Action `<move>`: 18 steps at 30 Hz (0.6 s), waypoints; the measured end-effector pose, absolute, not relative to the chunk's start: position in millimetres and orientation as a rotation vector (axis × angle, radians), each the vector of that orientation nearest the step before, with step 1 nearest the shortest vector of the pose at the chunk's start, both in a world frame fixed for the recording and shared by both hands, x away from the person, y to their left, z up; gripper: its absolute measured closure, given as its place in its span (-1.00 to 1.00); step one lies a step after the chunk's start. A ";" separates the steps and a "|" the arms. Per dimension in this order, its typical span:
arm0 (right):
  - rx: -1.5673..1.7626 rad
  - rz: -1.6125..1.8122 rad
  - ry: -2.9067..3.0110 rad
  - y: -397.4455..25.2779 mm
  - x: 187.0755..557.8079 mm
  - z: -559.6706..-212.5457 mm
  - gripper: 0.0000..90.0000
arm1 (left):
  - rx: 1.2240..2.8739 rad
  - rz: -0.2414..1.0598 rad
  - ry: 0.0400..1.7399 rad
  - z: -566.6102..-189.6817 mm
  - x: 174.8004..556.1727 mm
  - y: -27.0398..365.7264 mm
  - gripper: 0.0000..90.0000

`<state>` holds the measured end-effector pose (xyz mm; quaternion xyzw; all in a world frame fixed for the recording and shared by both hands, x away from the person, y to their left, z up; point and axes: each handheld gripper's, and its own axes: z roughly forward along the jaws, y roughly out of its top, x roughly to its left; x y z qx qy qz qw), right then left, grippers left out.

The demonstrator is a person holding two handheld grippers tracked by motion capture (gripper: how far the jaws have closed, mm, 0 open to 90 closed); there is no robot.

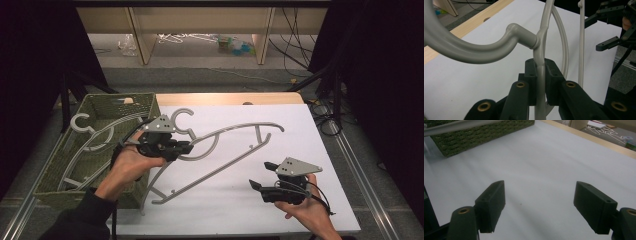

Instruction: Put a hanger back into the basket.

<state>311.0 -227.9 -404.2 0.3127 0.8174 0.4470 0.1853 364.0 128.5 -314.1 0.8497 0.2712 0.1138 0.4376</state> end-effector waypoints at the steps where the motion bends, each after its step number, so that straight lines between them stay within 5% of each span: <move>1: 0.883 1.262 2.299 -228.0 310.6 -404.7 -0.41 | 2.113 0.278 0.669 -311.6 365.5 129.8 0.81; 5: 0.875 1.268 2.305 -228.7 307.8 -404.4 -0.42 | 2.094 0.239 0.775 -302.3 364.5 137.4 0.81; 18: 0.889 1.273 2.307 -232.7 305.3 -406.3 -0.43 | 2.044 0.390 0.774 -266.6 370.5 189.2 0.81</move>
